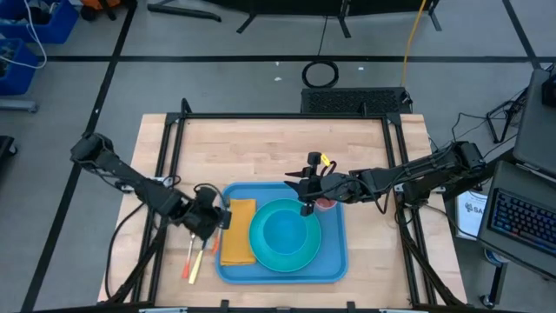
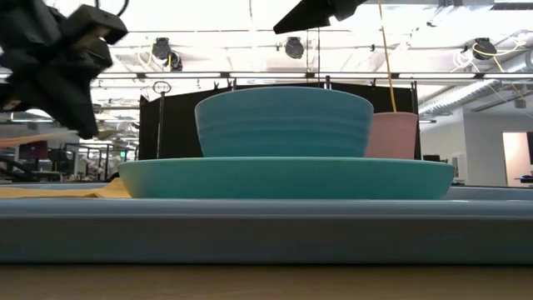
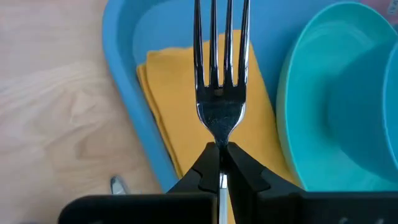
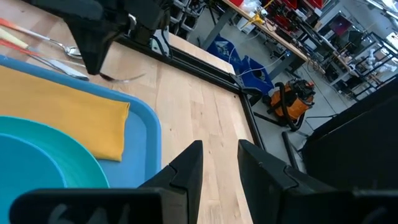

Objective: Set up tray
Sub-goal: Put the orange fork on top of the yellow napkin in the blue serving tray

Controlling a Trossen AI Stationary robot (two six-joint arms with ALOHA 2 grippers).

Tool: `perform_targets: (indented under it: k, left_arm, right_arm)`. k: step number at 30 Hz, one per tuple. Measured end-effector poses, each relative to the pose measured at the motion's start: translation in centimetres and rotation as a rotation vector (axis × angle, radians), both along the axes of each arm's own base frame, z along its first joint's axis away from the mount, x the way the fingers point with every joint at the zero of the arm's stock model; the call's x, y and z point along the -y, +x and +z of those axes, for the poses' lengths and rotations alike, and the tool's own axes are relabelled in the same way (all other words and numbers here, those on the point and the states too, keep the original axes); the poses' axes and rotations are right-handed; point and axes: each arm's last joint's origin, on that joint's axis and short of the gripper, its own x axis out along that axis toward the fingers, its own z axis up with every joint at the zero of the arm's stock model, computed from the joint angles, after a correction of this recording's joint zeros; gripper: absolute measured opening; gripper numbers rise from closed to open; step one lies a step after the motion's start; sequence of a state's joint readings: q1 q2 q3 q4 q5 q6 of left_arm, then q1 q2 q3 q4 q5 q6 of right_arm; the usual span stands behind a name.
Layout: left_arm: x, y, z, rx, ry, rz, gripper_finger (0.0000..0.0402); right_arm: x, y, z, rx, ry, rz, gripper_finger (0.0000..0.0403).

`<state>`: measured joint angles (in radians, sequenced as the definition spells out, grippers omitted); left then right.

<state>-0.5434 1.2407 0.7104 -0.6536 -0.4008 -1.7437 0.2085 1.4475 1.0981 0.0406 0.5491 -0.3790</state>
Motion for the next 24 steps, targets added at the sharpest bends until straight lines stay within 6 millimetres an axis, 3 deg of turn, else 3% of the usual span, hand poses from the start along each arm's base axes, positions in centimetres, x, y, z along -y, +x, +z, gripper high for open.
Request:
perform_targets:
  k: [10,14,24]
  left_arm:
    - [-1.7,1.2,0.0,0.008,-0.062,0.083,0.0009]
    - [-1.5,2.0,-0.2,0.046,-0.094,0.091,0.0009]
    - [-0.5,2.8,-3.0,-0.085,-0.127,0.104,0.0009]
  right_arm:
    - [0.0,0.0,0.0,-0.003,-0.006,0.002,0.0091]
    - [0.1,-0.1,0.0,-0.012,-0.044,-0.032,0.0091]
    - [0.5,-0.5,0.6,-0.014,-0.162,-0.163,0.0091]
